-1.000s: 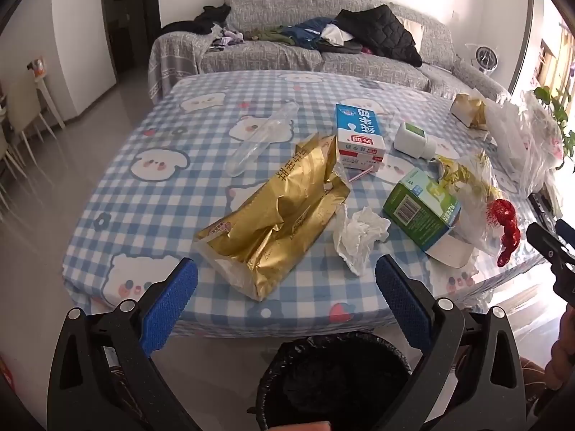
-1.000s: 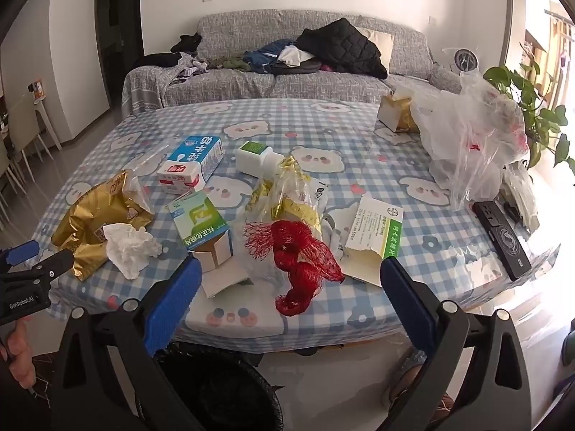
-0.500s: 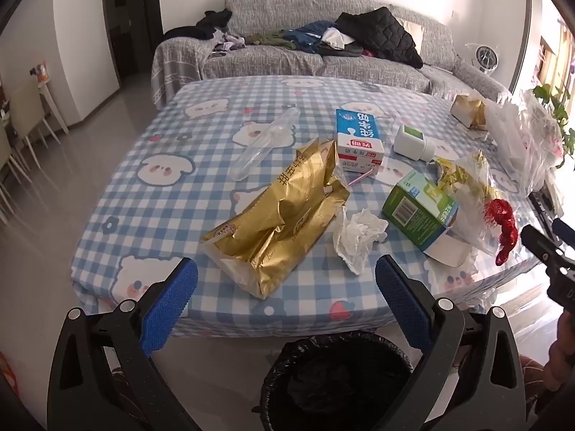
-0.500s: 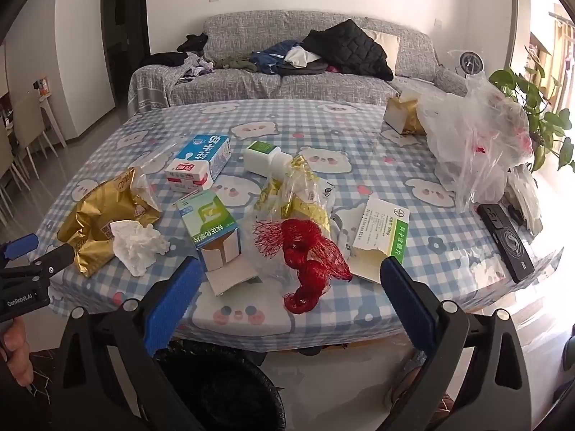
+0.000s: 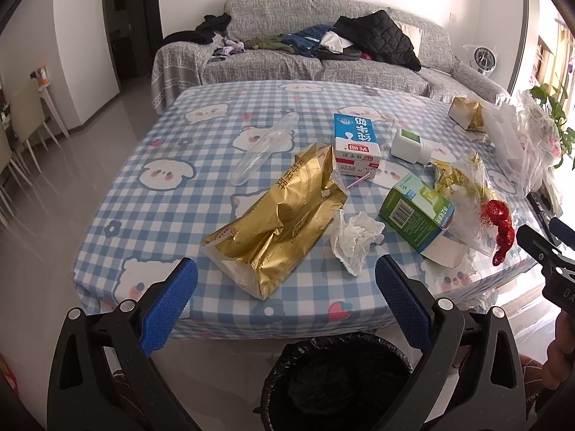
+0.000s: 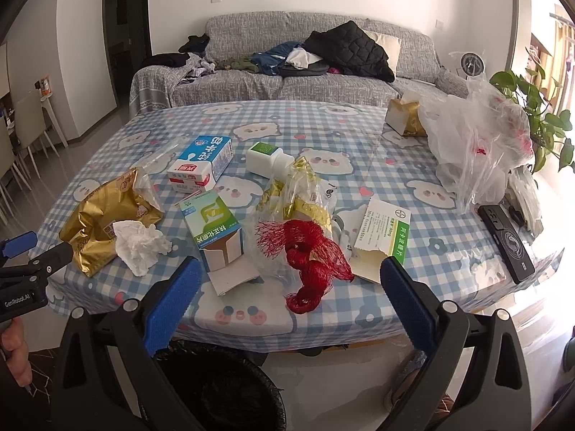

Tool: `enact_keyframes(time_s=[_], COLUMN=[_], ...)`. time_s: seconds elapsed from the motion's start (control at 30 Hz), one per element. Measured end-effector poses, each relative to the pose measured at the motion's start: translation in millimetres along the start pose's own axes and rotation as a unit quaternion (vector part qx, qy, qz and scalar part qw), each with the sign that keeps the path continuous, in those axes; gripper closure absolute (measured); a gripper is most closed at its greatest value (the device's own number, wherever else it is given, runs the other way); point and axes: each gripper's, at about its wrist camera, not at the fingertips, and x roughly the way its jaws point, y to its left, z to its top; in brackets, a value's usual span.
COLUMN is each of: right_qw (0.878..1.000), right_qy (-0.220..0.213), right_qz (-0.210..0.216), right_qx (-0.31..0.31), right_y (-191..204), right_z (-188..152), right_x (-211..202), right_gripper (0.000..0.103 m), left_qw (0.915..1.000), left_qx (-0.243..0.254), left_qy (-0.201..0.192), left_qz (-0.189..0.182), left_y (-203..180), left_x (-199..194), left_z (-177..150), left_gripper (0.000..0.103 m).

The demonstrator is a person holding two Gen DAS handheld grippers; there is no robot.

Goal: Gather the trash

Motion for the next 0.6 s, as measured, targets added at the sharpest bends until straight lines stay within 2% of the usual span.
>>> enact_keyframes(time_s=[0.6], right_qw=[1.000], right_qy=[-0.003], right_qz=[-0.003], right_qx=[0.002], right_y=[1.4], right_z=[-0.4], right_x=[-1.7], right_gripper=[0.007], left_qw=[1.0000], left_qx=[0.001], left_qy=[-0.006], left_qz=[0.006], left_y=[3.8], left_x=[-1.9], left_z=[1.4], left_gripper=[0.006])
